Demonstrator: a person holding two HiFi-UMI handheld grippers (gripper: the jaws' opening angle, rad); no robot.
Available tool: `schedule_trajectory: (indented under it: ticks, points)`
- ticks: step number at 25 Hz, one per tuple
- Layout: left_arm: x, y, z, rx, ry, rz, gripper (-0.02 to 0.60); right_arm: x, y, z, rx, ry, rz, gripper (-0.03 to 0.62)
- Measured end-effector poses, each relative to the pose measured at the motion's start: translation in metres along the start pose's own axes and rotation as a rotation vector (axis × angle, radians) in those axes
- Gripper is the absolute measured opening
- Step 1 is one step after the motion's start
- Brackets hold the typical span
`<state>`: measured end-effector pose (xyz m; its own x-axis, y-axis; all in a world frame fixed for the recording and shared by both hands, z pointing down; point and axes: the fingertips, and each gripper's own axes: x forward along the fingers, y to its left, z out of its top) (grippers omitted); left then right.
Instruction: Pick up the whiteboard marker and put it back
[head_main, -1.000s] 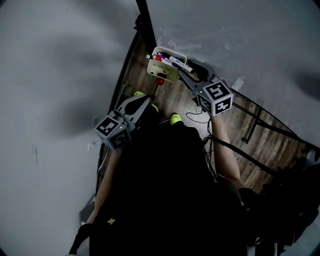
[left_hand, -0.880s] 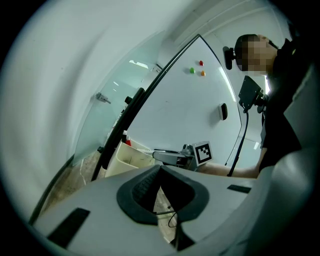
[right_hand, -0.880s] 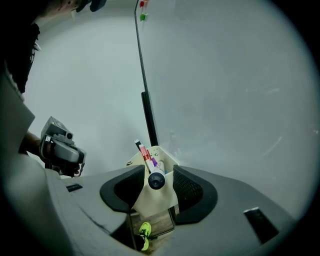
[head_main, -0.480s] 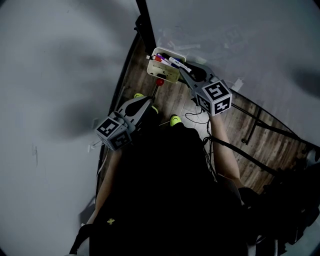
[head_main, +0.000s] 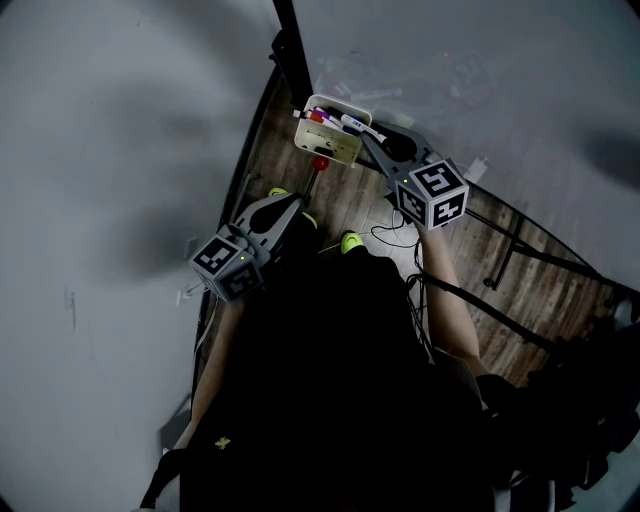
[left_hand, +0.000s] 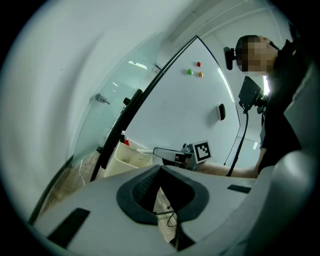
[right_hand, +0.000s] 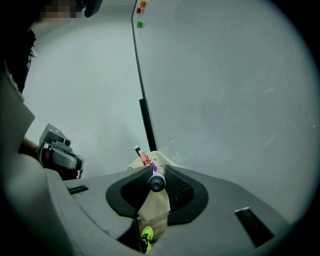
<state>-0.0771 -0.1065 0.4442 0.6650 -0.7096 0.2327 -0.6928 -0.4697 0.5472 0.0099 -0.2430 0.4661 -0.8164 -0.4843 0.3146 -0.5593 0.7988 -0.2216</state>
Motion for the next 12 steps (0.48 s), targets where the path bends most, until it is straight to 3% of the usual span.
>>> schedule_trajectory:
  ticks: [12]
  points:
    - [0.004, -0.006, 0.000, 0.003, -0.024, -0.016, 0.020, -0.009, 0.004, 0.012, -0.030, -0.017, -0.005, 0.072]
